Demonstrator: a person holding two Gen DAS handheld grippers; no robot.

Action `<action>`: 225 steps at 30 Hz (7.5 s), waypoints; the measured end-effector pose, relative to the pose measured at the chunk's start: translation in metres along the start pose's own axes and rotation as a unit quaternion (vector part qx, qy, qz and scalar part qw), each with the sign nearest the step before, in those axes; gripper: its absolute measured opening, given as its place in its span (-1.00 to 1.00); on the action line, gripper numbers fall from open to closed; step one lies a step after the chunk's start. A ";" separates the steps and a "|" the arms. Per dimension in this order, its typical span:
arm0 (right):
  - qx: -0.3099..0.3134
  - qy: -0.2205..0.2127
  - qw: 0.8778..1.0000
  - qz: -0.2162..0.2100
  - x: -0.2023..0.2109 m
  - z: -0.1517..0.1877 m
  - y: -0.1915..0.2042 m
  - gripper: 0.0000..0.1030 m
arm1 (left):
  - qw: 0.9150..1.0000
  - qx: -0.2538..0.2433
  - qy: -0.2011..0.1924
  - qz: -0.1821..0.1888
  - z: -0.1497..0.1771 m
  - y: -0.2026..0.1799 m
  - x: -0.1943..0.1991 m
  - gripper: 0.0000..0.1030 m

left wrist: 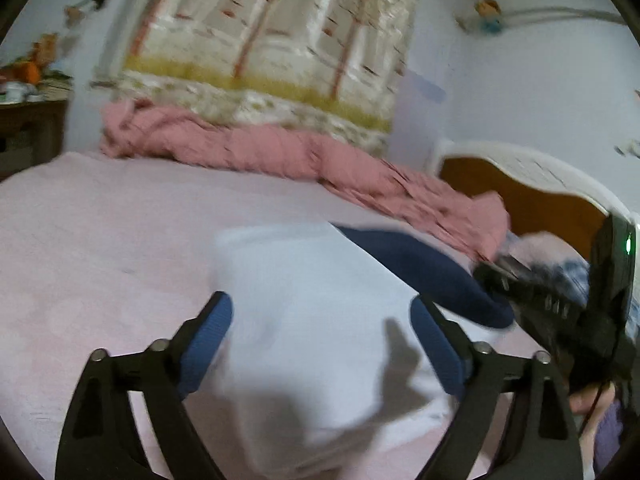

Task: Fold large clothes

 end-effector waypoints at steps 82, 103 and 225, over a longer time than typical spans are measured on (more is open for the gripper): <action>-0.107 -0.003 0.990 0.087 0.301 -0.093 -0.282 0.09 | 0.925 0.049 0.201 0.318 0.066 -0.426 -0.012 0.32; -0.186 0.053 0.957 0.218 0.349 -0.006 -0.458 0.38 | 0.953 -0.054 0.197 0.222 0.194 -0.514 -0.067 0.92; 0.046 -0.046 0.908 0.413 0.254 0.084 -0.196 1.00 | 0.987 -0.143 -0.046 0.063 0.125 -0.222 -0.032 1.00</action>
Point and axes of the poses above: each gripper's, at about its wrist camera, not at the fingertips, and x roughly against the way its jaws point, y to its left, z to its underside, the point moved 9 cm from there along -x, roughly the way its jaws point, and after that the axes turned 11 degrees about x, right-handed, at the moved point
